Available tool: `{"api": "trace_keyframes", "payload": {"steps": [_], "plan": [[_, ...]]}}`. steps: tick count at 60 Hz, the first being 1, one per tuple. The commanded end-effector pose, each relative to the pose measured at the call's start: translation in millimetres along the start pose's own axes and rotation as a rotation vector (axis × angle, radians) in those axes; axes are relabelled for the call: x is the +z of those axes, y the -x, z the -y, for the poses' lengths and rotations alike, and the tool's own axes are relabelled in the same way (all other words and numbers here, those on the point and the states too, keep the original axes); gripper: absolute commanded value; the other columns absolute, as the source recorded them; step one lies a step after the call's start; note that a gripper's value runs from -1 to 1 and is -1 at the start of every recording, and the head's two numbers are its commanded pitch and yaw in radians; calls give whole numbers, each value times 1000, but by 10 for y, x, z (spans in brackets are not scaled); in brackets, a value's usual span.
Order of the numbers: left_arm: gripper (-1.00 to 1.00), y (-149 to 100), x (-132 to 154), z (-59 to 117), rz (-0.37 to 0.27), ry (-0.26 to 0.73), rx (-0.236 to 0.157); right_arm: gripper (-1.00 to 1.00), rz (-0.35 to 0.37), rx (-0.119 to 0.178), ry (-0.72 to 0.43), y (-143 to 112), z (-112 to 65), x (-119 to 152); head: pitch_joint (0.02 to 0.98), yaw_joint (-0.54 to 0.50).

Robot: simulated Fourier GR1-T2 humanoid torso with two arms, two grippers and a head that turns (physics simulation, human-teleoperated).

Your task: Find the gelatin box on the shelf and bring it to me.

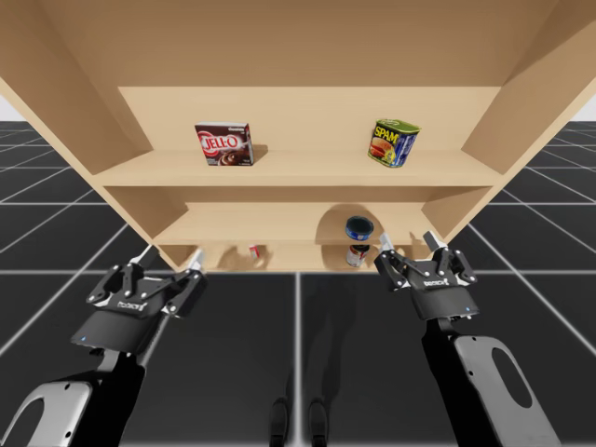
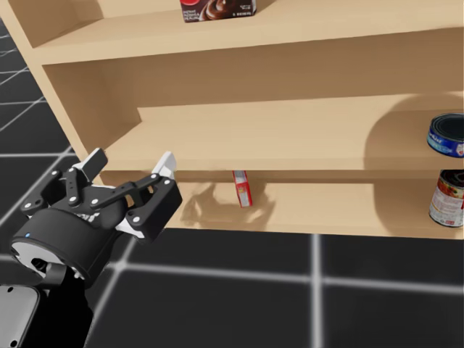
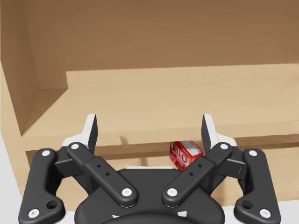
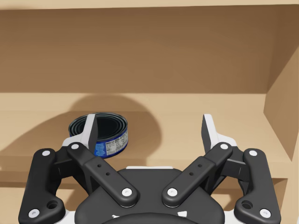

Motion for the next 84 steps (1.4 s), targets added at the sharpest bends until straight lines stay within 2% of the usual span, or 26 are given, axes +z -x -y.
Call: {"api": "trace_keyframes", "payload": {"steps": [1,9,19,21,24,31,39,40,44,49,52,64,66,68,72,77,81,84], "plan": [[-1000,20,227,364,5,67,56,-1000,2,1,0,2,0,3,699,235],[-1000,168,281,518,7,91,62,-1000,12,2,-4,-4,16,1,703,239],[-1000,409,156,612,-48,91,62,-1000,15,-4,-4,-10,23,2,704,243],[-1000,494,92,628,-61,79,50,-1000,15,-3,-4,-9,24,3,704,244],[-1000,532,52,628,-73,75,59,-1000,15,-4,-5,-11,26,3,705,245],[-1000,685,-139,649,-100,47,40,-1000,15,-5,-6,-13,27,5,710,247],[-1000,813,-340,673,-152,39,69,-1000,13,-10,-7,-16,27,7,720,250],[-1000,844,-398,679,-158,31,62,-1000,12,-10,-8,-15,25,6,723,251],[-1000,892,-499,695,-177,23,76,-1000,13,-9,-7,-17,26,5,726,252],[-1000,941,-610,717,-182,14,68,-1000,12,-15,-5,-22,29,6,729,253],[-1000,978,-686,734,-173,6,44,-1000,12,-16,-4,-25,30,9,732,257],[-1000,1049,-968,792,-189,-11,31,-1000,14,-18,-5,-30,29,13,739,257],[-1000,1058,-1004,800,-198,-9,42,-1000,14,-19,-5,-33,30,14,739,255],[-1000,1084,-1077,807,-207,-15,35,-1000,14,-20,-4,-34,33,13,742,252],[-1000,1113,-1164,808,-231,-22,64,-1000,14,-21,-3,-36,33,16,743,250],[-1000,1159,-1274,792,-238,-43,71,-1000,15,-22,-2,-41,36,19,744,247],[-1000,1200,-1361,758,-239,-61,61,-1000,16,-23,-1,-44,38,20,745,246],[-1000,1220,-1408,737,-249,-64,72,-1000,15,-24,-2,-44,41,20,746,245]]}}
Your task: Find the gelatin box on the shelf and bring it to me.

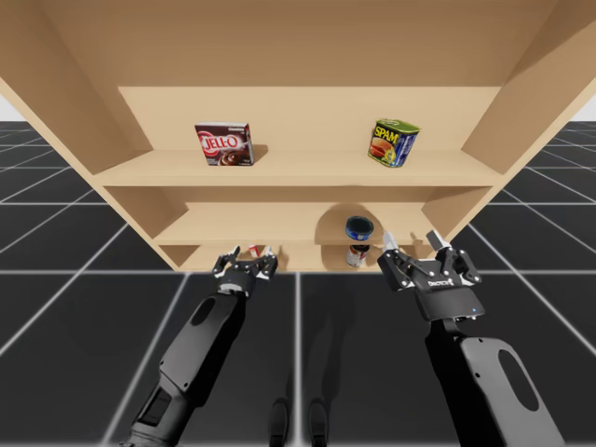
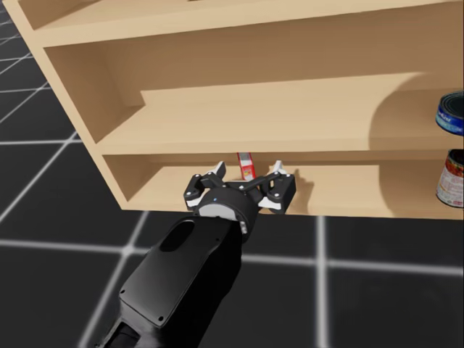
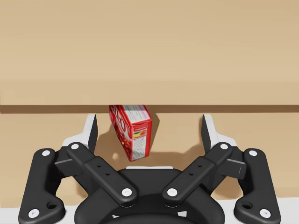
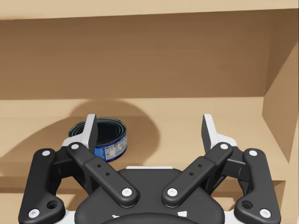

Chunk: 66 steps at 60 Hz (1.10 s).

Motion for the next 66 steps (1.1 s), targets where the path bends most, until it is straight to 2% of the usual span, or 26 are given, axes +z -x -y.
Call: {"api": "trace_keyframes", "payload": {"steps": [1,8,15,18,19,20,21,22,24,31,38,48,52,66], "plan": [[-1000,51,-250,-74,-16,-35,1,-1000,-6,-6,1,-4,9,3,748,242],[-1000,69,-327,-89,-23,-41,-6,-1000,-12,-14,5,-7,20,5,751,239],[-1000,117,-380,-106,-58,-41,14,-1000,-13,-15,7,-10,20,7,750,238],[-677,132,-388,-114,-70,-42,15,-1000,-14,-16,8,-11,23,6,750,237],[-438,136,-389,-115,-75,-43,14,-1000,-14,-16,8,-12,23,6,750,237],[359,145,-393,-120,-84,-45,9,-1000,-14,-16,9,-12,25,6,749,237],[698,148,-391,-119,-86,-40,13,-1000,-14,-16,9,-12,26,6,748,237],[827,150,-389,-119,-89,-36,15,-1000,-14,-17,10,-13,28,6,748,236],[947,160,-378,-114,-95,-30,10,-1000,-15,-19,12,-13,29,6,747,235],[1000,139,-323,-84,-95,-10,1,-1000,-17,-20,17,-16,35,9,746,233],[1000,17,-197,-63,-67,11,-20,-1000,-16,-21,21,-19,42,8,743,232],[1000,-173,90,-173,-42,46,-119,-1000,-13,-23,27,-25,60,7,733,232],[1000,-232,224,-235,-58,70,-150,-1000,-12,-24,31,-30,72,7,729,231],[1000,-282,631,-408,-111,114,-197,-1000,-17,-32,38,-41,93,12,729,235]]}}
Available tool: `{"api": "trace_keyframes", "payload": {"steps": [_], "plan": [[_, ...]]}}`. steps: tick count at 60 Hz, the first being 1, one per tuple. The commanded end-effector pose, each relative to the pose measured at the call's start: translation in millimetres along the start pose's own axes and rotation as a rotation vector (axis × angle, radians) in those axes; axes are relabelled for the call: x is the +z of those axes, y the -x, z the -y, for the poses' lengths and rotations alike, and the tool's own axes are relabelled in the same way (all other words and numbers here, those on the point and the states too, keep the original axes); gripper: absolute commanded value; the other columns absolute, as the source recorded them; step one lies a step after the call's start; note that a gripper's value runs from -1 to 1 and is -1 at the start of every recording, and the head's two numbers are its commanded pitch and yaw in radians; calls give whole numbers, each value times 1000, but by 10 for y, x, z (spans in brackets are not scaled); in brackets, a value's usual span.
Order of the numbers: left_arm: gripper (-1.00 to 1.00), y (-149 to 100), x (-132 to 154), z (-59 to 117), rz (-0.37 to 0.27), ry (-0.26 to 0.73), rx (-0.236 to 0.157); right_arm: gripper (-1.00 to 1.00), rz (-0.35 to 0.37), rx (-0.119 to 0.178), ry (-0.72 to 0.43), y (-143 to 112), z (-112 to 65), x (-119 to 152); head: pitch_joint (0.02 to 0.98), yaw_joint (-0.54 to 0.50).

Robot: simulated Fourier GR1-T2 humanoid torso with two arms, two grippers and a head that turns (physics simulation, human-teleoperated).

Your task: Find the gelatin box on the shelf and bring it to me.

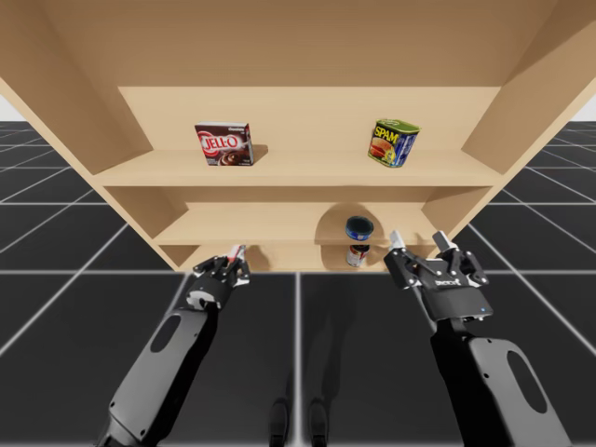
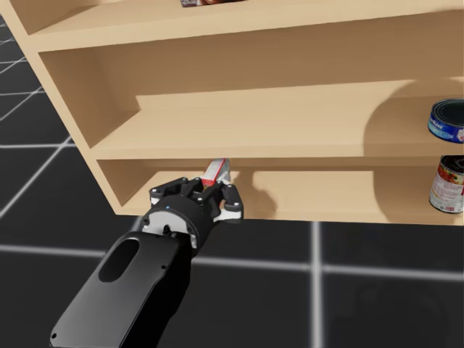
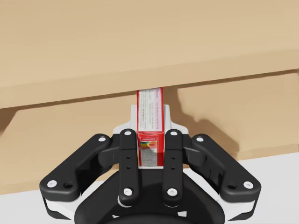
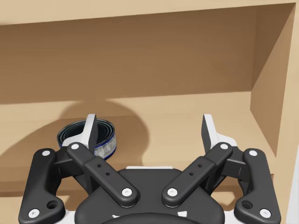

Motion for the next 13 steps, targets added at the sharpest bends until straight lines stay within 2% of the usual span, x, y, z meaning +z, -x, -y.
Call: {"api": "trace_keyframes", "payload": {"steps": [1,9,10,13], "plan": [[1000,-37,281,-39,-19,102,-60,-1000,-2,-4,4,-7,18,1,729,235],[1000,-9,481,-63,-39,127,-99,-1000,-4,-3,7,-6,24,-6,728,234],[1000,0,533,-56,-43,132,-119,-1000,-4,-3,7,-5,26,-7,728,233],[1000,12,588,-50,-50,140,-140,-1000,-5,-2,8,-5,29,-8,727,232]]}}
